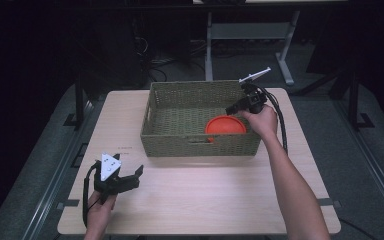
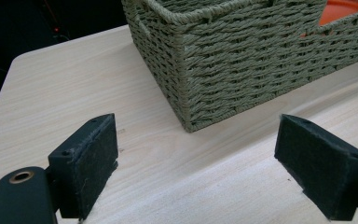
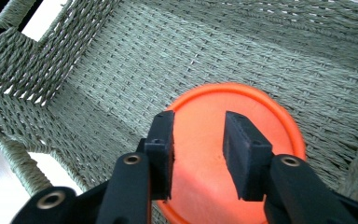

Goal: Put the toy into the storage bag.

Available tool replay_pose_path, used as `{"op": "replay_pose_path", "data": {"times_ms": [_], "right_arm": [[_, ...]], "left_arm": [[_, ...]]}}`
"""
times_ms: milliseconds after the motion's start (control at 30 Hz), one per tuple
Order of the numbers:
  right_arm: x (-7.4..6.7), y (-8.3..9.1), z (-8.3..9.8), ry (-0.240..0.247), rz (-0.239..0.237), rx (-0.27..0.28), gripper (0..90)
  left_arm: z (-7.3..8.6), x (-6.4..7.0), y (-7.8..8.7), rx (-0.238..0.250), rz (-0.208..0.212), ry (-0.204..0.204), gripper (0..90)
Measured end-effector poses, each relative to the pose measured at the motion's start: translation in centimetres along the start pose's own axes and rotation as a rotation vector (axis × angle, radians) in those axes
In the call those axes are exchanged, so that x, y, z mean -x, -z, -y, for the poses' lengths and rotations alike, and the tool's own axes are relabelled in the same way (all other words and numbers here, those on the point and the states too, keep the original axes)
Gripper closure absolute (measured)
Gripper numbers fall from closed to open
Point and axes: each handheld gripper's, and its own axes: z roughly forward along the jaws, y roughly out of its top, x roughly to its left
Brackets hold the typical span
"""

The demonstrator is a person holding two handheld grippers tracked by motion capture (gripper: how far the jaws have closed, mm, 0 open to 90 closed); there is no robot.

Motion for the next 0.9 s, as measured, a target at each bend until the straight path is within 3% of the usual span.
{"op": "replay_pose_path", "data": {"times_ms": [333,467,600,900], "right_arm": [[-0.4,0.8,0.8,0.003,-0.049,0.035,48.9],[-0.3,1.3,1.3,-0.002,-0.057,0.033,46.4],[-0.5,2.1,1.7,-0.005,-0.105,0.056,46.0],[-1.2,3.1,1.9,0.028,-0.126,0.063,43.3]], "left_arm": [[0.1,0.2,0.1,0.007,0.009,-0.002,12.8],[0.0,0.2,0.3,0.007,0.007,-0.007,12.8],[0.0,0.3,0.2,0.006,0.010,-0.004,12.8],[0.0,0.2,0.1,0.005,0.009,-0.007,12.8]]}}
